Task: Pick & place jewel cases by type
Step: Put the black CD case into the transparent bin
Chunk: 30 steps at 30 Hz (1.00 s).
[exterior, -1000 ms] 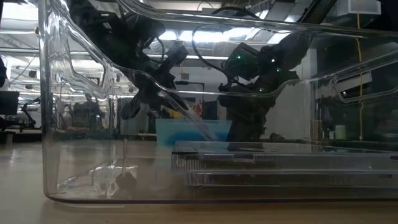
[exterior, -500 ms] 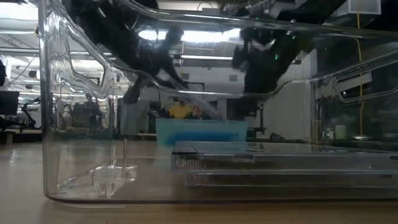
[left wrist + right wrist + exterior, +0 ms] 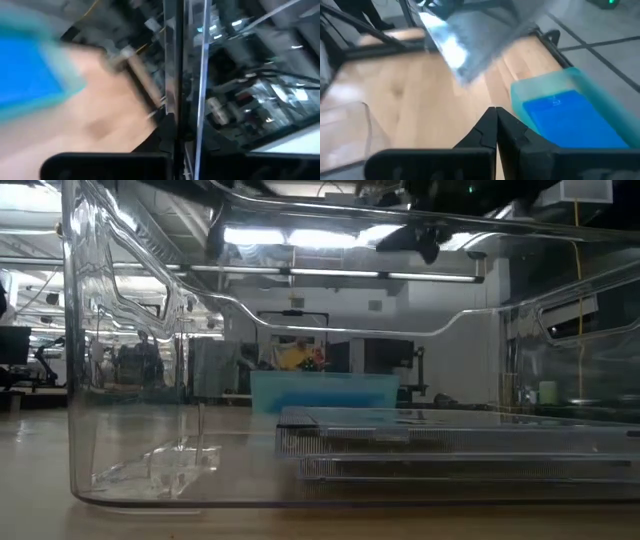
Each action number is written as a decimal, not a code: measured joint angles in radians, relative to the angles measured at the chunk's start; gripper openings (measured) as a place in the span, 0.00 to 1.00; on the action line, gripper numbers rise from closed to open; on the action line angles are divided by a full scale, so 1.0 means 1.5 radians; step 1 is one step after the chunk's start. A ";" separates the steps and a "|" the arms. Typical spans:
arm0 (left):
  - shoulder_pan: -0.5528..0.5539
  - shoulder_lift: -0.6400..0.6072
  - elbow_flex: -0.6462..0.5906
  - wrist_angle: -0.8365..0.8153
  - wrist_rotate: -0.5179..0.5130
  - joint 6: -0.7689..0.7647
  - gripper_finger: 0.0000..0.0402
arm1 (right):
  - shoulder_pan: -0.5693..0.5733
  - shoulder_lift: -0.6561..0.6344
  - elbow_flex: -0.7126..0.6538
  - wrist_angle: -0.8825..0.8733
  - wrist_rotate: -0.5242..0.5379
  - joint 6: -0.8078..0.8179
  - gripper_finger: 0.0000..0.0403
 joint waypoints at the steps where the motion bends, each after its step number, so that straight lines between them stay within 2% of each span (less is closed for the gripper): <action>1: -0.004 -0.014 0.000 0.014 -0.001 0.027 0.03 | 0.003 -0.009 0.001 0.011 -0.004 0.004 0.02; 9: -0.040 -0.116 0.000 0.086 -0.011 0.229 0.03 | 0.030 -0.048 0.001 0.040 -0.013 0.074 0.02; 13: -0.061 -0.156 0.000 0.082 -0.002 0.308 0.03 | 0.055 -0.053 0.005 0.045 -0.013 0.113 0.02; 20: -0.090 -0.174 0.042 0.072 0.029 0.379 0.03 | 0.115 -0.053 0.015 0.074 -0.012 0.181 0.02; 23: -0.104 -0.167 0.092 0.021 0.054 0.412 0.03 | 0.141 -0.053 0.015 0.109 -0.012 0.211 0.02; 30: -0.133 -0.133 0.254 -0.205 0.061 0.483 0.03 | 0.192 -0.053 0.015 0.178 -0.010 0.271 0.02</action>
